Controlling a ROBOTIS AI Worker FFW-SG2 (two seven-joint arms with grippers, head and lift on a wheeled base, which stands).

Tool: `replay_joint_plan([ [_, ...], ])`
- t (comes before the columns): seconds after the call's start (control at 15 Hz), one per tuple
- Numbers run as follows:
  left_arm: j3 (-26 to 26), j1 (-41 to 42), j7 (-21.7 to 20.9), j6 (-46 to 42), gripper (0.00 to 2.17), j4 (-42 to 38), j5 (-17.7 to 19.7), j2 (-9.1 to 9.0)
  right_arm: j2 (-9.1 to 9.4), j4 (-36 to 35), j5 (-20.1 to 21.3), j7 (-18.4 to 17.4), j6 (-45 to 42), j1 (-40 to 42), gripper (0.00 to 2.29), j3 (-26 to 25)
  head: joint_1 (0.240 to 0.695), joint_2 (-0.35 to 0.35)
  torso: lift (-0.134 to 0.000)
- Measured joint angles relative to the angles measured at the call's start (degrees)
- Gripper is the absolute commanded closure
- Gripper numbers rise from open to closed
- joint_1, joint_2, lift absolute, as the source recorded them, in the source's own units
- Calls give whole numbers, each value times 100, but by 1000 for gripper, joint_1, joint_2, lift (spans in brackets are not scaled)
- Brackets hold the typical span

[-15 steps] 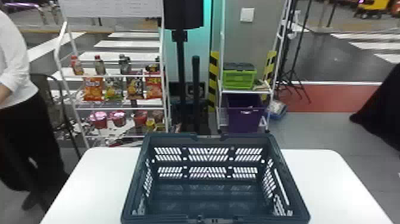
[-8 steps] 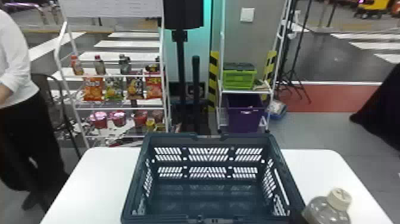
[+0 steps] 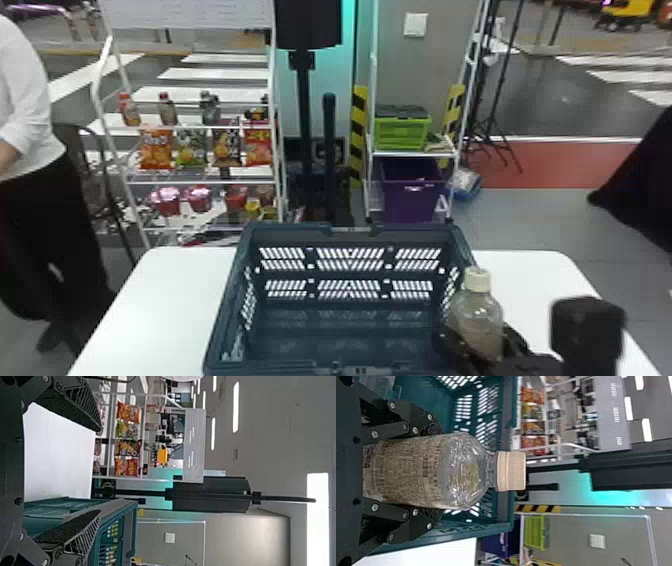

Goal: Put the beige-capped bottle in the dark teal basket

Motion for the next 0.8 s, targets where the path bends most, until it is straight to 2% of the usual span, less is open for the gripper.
replay_joint_plan([
  [0.13,0,-9,0,0,157,15,6,5,-26,134,75,-144,1112,-735,1801,291,499,0,0],
  [0.47,1,-26,0,-21,157,77,9,6,50,955,21,-343,2645,-2227,1801,933,499,0,0],
  [0.8,18,-47,-11,-77,157,144,59,6,327,2221,-72,-367,2765,-3023,1801,1167,499,0,0],
])
